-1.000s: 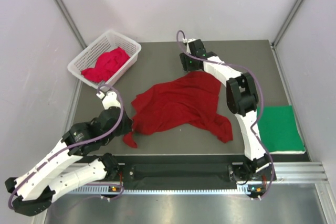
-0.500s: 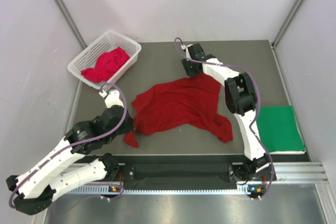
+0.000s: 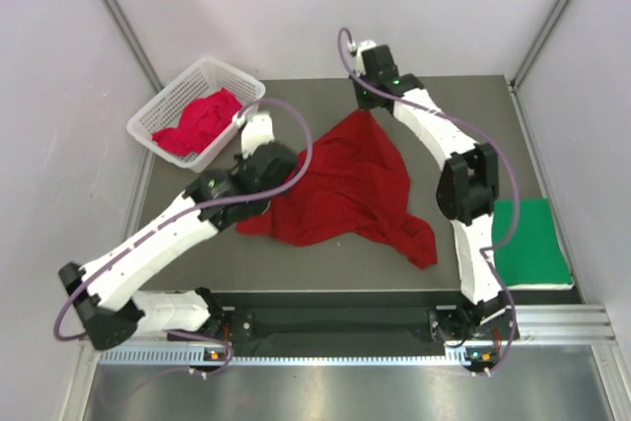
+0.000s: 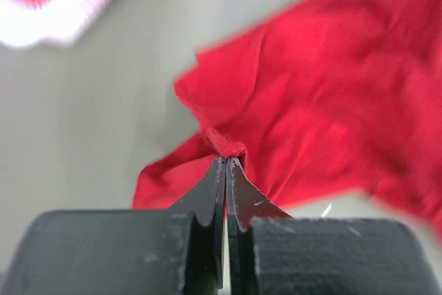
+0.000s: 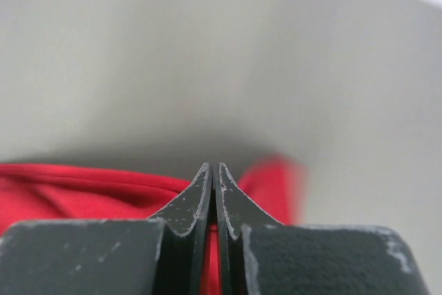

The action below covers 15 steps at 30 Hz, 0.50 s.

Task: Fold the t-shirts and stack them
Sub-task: Flatten the tshirt out

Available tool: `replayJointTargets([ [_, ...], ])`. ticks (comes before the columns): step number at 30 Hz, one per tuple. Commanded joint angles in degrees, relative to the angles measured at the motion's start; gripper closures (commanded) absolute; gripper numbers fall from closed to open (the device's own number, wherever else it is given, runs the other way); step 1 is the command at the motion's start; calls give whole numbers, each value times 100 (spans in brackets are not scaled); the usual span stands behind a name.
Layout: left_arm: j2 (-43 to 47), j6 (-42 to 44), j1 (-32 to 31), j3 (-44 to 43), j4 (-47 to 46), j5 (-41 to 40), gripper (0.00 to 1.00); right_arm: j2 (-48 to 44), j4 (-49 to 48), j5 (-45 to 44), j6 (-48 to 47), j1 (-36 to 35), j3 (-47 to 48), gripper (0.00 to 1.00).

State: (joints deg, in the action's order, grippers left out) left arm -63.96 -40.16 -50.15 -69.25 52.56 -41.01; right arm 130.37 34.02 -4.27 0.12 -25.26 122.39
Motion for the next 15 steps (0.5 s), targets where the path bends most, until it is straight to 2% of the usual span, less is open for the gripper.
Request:
replayJointTargets([
  [1, -581, 500, 23, -1519, 68, -917, 100, -1834, -290, -442, 225, 135, -90, 100],
  [3, -574, 623, 14, -1731, 158, -813, 100, -2704, -378, -618, 269, 144, -1029, 100],
  [6, -231, 676, 14, -1523, 316, -453, 100, -3498, -248, -925, 488, 144, -2374, 100],
  [8, 31, 502, 14, -1259, 457, 179, 100, -4122, 172, -1241, 978, 152, -3355, 100],
  [10, 382, 178, 5, -566, 466, 976, 100, -4718, 498, -1348, 1427, 144, -4131, 100],
  [11, 533, 36, 5, -284, 484, 1173, 100, -4940, 552, -1365, 1969, 152, -4962, 100],
  [15, 1341, -615, -12, 1359, 493, 1737, 100, -6098, 588, -1279, 3142, 144, -6909, 100],
])
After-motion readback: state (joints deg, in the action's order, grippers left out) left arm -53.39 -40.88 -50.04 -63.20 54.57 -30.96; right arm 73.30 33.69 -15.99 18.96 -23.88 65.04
